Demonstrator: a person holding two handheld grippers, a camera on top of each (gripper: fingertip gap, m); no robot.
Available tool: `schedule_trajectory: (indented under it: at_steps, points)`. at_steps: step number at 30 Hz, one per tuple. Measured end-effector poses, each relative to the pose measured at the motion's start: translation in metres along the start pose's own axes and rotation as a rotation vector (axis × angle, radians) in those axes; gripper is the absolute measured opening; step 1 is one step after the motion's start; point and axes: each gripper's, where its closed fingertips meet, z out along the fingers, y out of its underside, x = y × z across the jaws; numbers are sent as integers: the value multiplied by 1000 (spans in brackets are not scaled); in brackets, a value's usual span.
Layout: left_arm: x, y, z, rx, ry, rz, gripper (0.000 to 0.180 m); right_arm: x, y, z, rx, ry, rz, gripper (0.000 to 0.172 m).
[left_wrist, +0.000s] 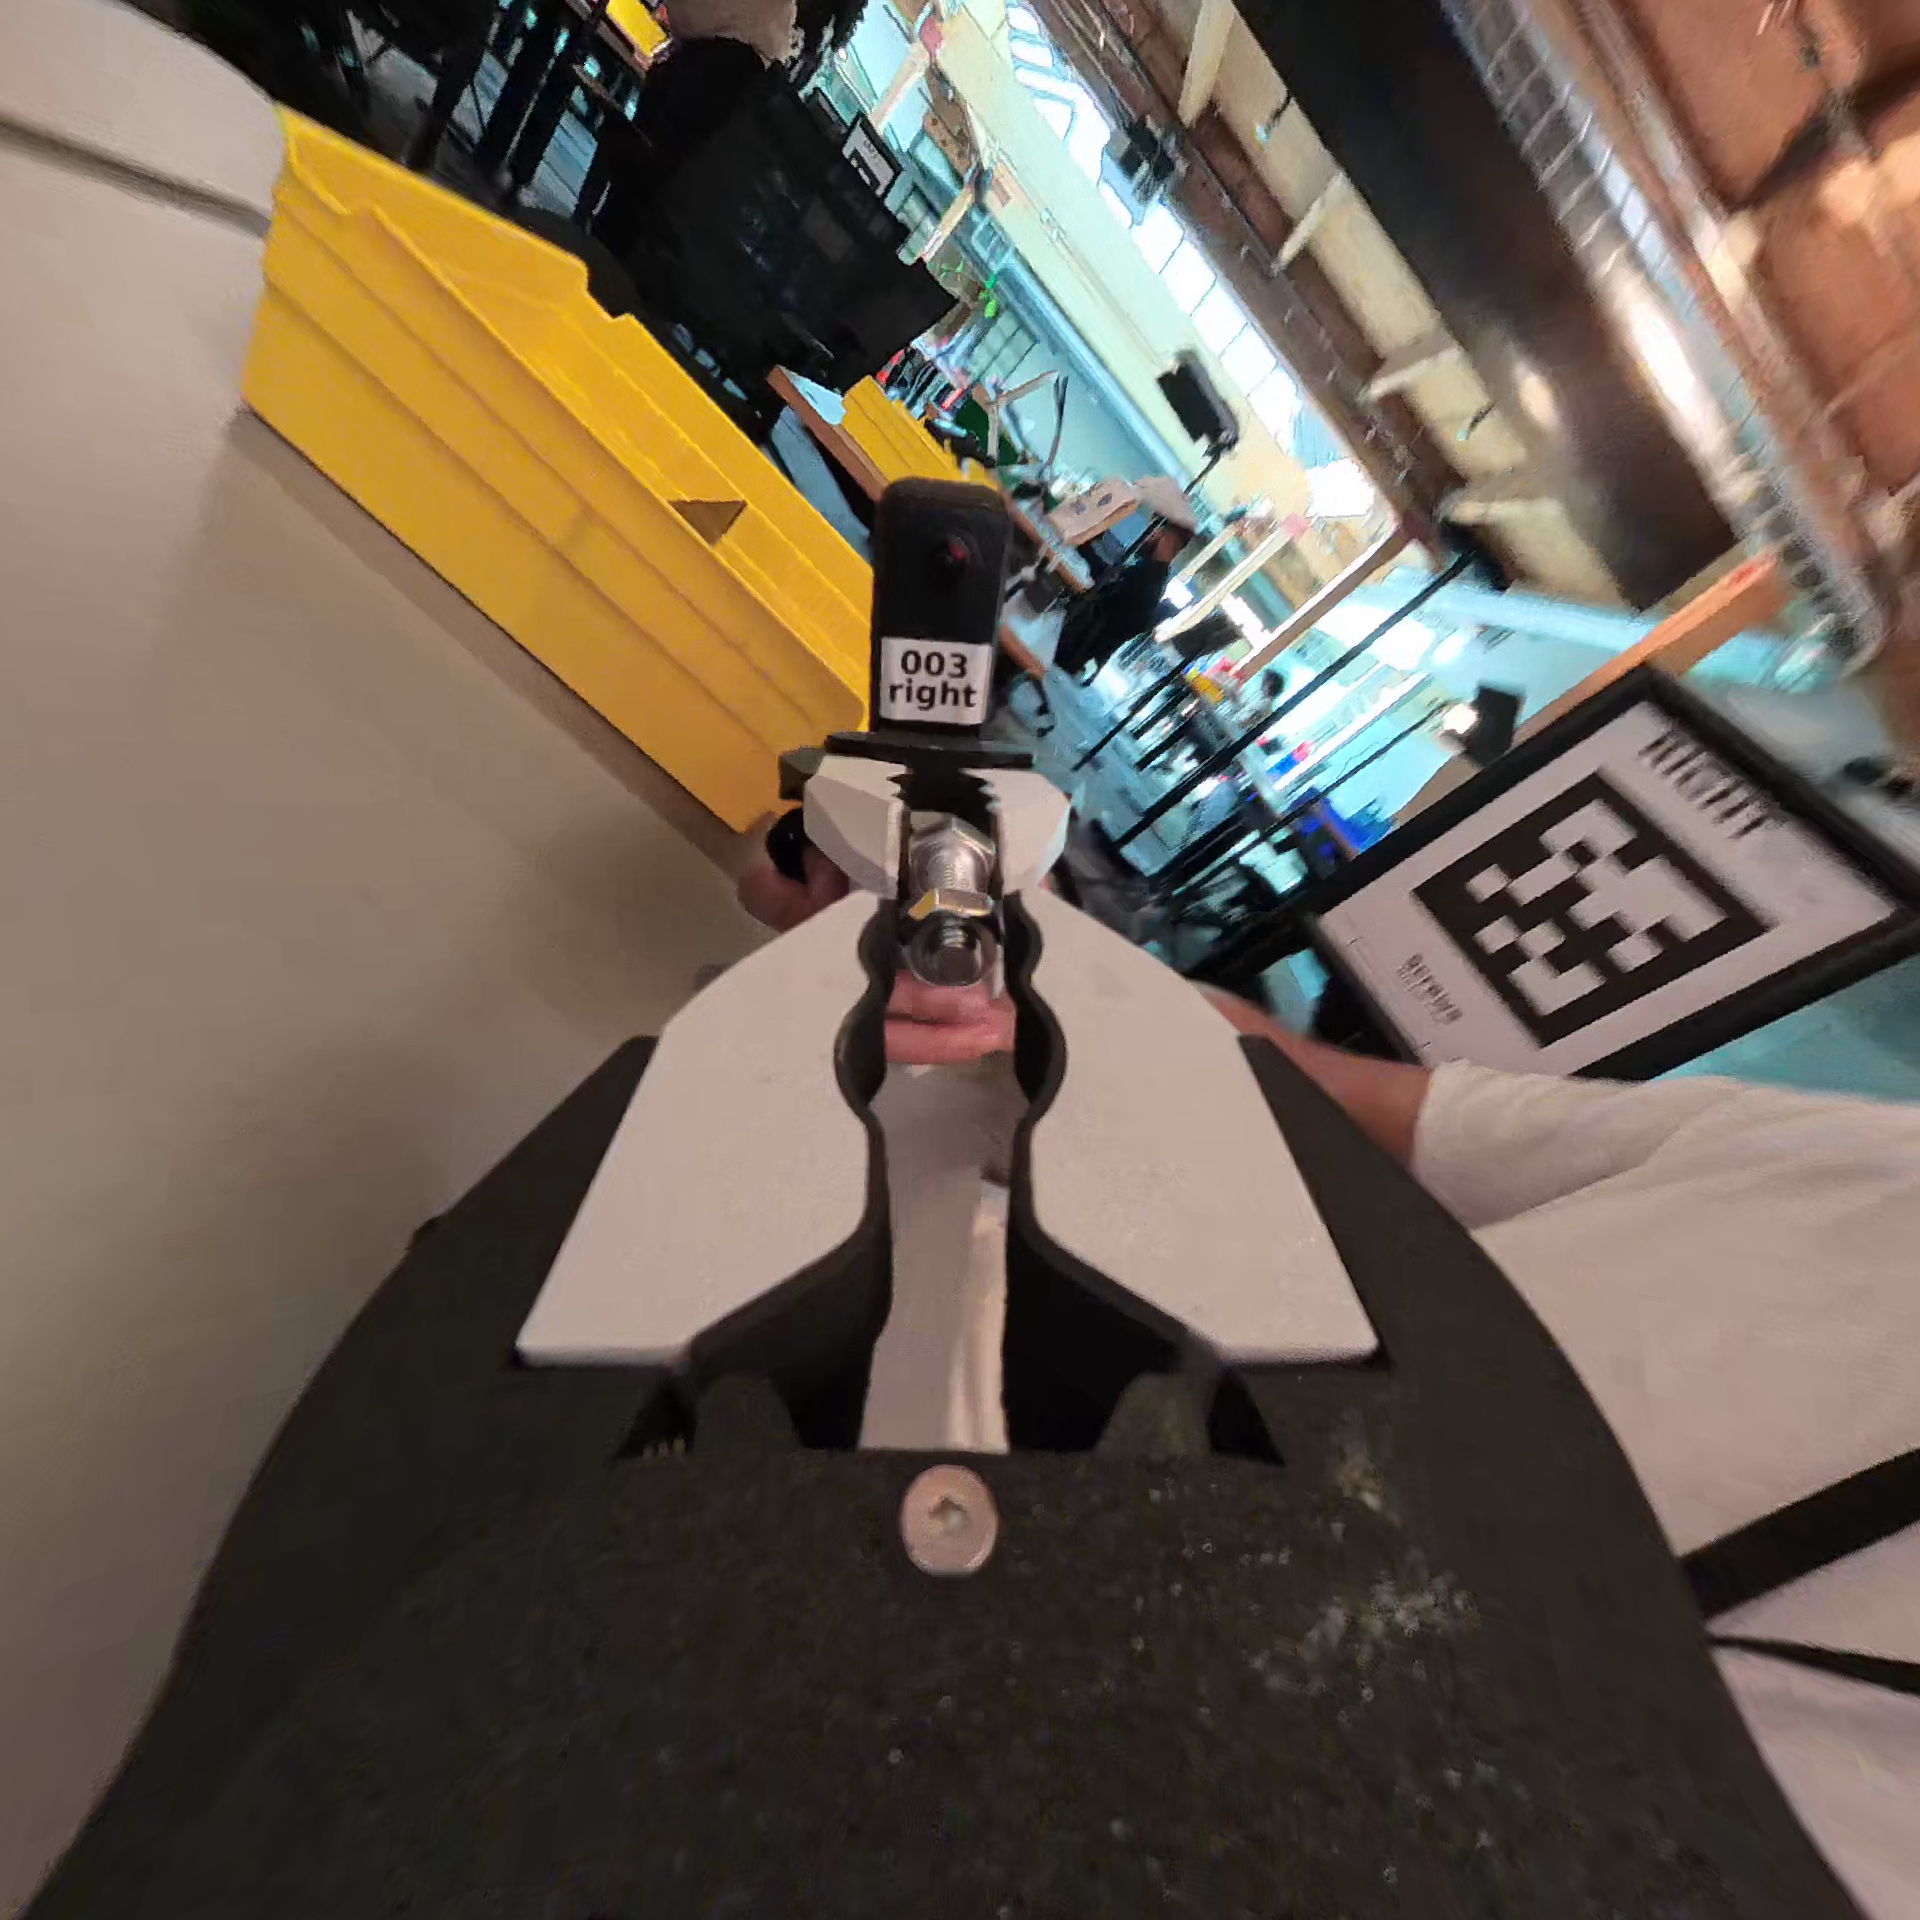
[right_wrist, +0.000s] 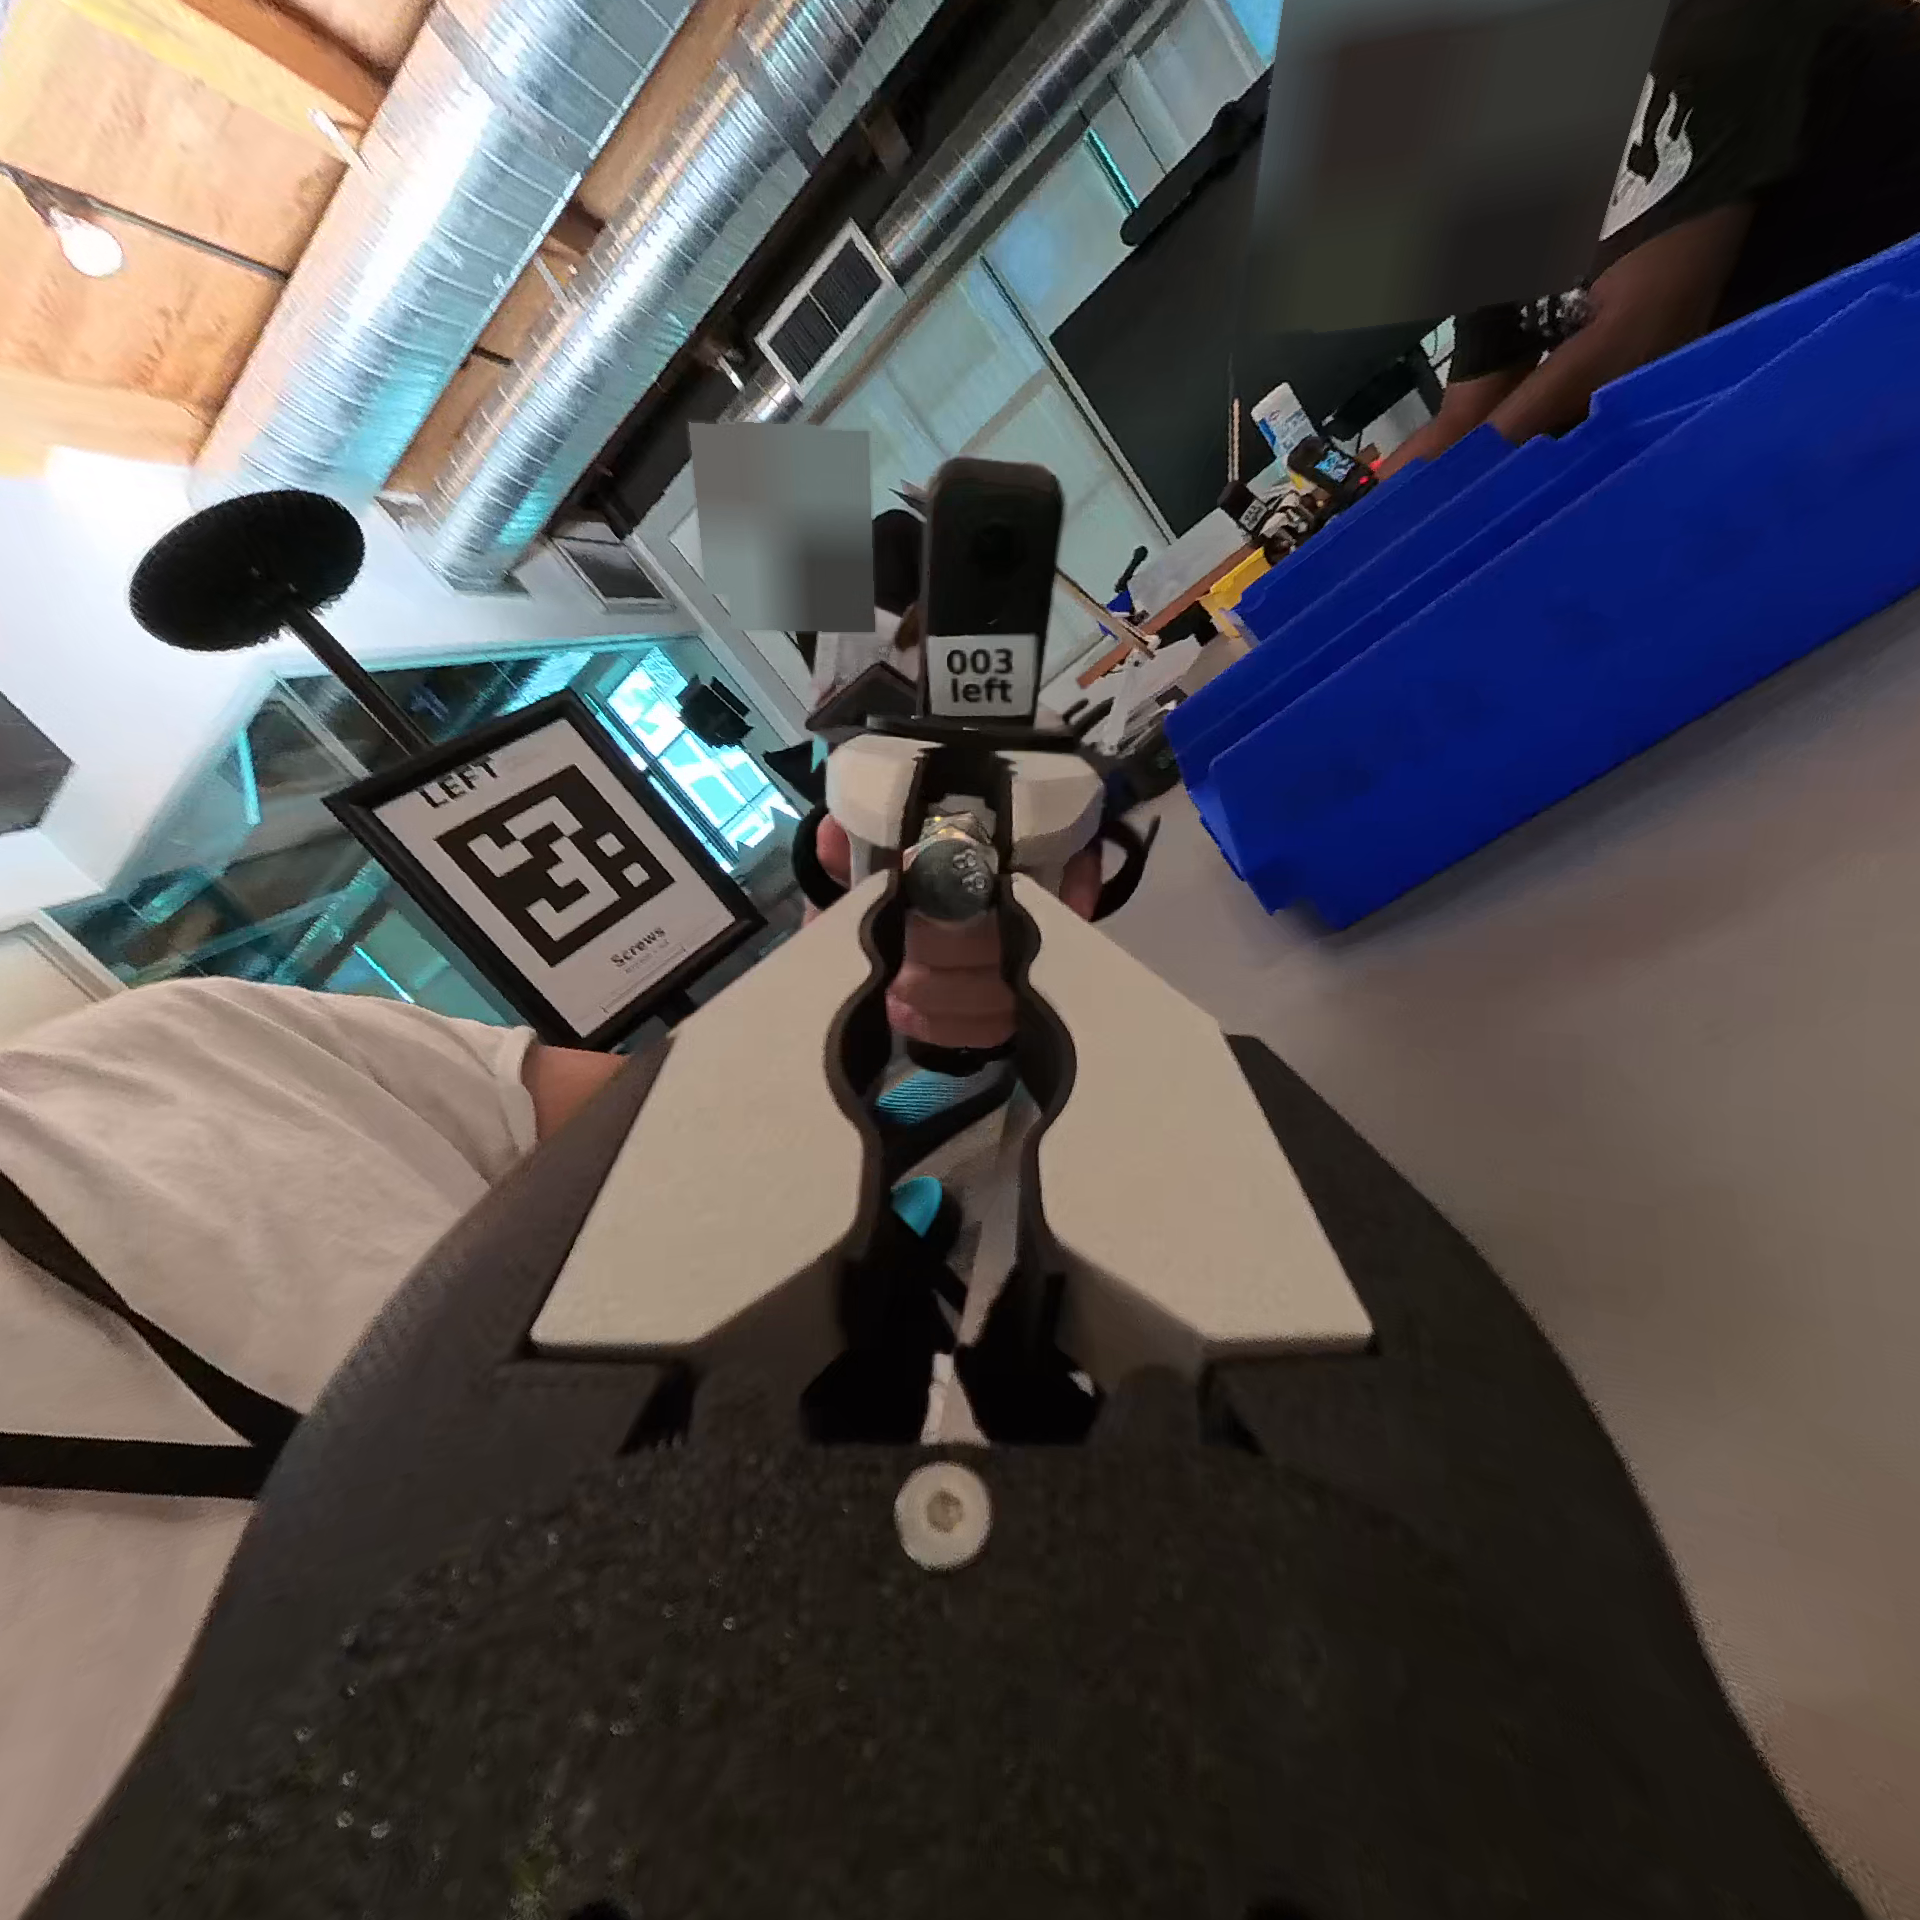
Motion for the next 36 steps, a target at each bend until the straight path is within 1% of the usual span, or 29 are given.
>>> schedule_trajectory:
  at_steps: [1,3,4,5,8,11,13,15,17,18,19,21,23,24,26,29,31,34,35,36]
  points:
    - [0,-1,0,-13,-24,76,28,0,-1,-1,7,-6,15,17]
    - [-3,-5,-1,-33,-117,280,55,2,-2,-2,14,-6,47,17]
    - [-5,-6,-2,-46,-170,414,63,4,-2,-2,15,-2,63,17]
    - [-7,-6,-3,-65,-225,568,64,6,-2,-3,20,-1,82,16]
    - [-11,-3,-7,-134,-387,1023,55,11,-2,-4,31,-15,159,16]
    - [-11,5,-7,-208,-488,1334,45,12,-2,-5,40,-28,205,16]
    - [-12,8,-7,-242,-543,1490,39,11,-1,-5,32,-39,221,16]
    - [-15,10,-6,-260,-595,1611,32,11,2,-3,20,-41,224,16]
    - [-18,12,-4,-271,-622,1685,24,10,5,-1,6,-43,227,16]
    - [-18,11,-4,-253,-642,1708,18,10,6,0,3,-41,227,16]
    - [-19,9,-4,-241,-652,1708,18,11,6,0,7,-36,229,16]
    - [-23,9,-3,-259,-648,1624,18,14,7,-1,-3,-20,220,16]
    - [-23,9,-2,-253,-605,1455,18,13,5,-2,-2,-18,202,16]
    - [-21,9,-1,-240,-567,1342,18,12,4,-2,1,-22,190,16]
    - [-15,8,1,-198,-459,1066,18,7,1,-3,9,-39,161,17]
    - [-1,1,2,-95,-272,654,17,-1,-1,-2,10,-61,102,16]
    - [7,-4,2,-21,-147,414,17,-7,1,1,-2,-55,12,16]
    - [15,-11,2,53,20,41,17,-9,13,7,-77,10,-176,17]
    - [15,-12,1,70,55,-56,17,-9,13,8,-74,33,-213,17]
    - [15,-12,0,85,78,-117,17,-9,10,8,-56,41,-222,16]
